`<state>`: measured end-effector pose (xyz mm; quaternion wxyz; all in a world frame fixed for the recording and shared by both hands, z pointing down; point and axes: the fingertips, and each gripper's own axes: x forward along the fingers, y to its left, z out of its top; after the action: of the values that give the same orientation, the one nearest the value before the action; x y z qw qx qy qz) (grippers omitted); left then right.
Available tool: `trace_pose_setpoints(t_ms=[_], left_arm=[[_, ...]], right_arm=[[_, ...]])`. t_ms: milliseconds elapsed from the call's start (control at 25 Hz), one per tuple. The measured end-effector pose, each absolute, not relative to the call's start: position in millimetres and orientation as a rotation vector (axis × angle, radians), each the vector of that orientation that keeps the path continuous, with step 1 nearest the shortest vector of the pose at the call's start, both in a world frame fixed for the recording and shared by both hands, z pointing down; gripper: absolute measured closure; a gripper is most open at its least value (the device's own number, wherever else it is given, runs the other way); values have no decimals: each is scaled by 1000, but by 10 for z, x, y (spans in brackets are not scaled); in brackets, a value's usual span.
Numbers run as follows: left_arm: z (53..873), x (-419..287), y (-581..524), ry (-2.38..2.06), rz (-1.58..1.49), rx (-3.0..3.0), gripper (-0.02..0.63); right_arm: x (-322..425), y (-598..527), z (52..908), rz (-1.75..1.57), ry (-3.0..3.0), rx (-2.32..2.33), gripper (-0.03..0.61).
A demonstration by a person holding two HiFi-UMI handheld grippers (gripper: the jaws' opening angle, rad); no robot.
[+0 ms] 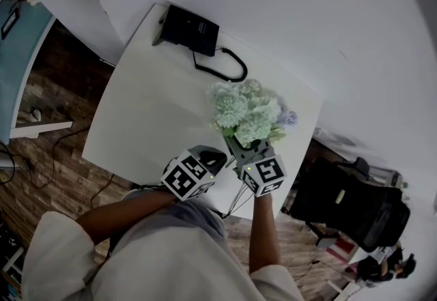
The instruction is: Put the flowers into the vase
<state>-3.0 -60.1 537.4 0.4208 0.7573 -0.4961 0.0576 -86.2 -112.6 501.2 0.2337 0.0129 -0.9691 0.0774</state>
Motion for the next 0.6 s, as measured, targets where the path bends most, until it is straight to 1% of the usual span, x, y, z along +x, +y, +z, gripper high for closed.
trace_pose_setpoints(t_ms=[120, 240, 600], left_arm=[[5390, -25, -589, -1239, 155, 1897, 591], [5376, -22, -588, -1238, 151, 1903, 591], [5333, -22, -580, -1239, 142, 1922, 591]], right_arm=[[-848, -1151, 5014, 200, -2662, 52, 377], [-818, -1154, 5004, 206, -2654, 69, 363], [-619, -1175, 4976, 291, -2670, 158, 362]])
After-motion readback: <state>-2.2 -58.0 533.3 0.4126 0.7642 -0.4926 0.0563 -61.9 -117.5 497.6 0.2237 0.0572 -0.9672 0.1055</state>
